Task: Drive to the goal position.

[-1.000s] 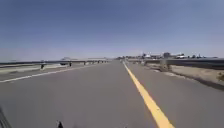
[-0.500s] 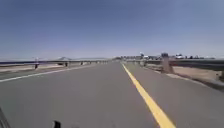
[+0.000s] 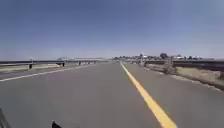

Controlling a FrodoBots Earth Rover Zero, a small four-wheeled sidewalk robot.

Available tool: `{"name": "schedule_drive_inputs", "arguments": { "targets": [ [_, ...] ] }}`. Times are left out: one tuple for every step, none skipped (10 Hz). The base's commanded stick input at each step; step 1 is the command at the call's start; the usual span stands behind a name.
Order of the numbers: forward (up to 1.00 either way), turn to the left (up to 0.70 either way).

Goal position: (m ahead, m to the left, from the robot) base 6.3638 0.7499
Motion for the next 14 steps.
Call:
{"name": "schedule_drive_inputs", "arguments": {
  "targets": [
    [0.85, 0.00],
    [0.85, 0.00],
    [0.85, 0.00],
    [0.85, 0.00],
    [0.85, 0.00],
    [0.85, 0.00],
    [0.85, 0.00],
    [0.85, 0.00],
    [0.85, 0.00],
    [0.85, 0.00],
    [0.85, 0.00],
    [0.85, 0.00],
    [0.85, 0.00],
    [0.85, 0.00]
  ]
}}
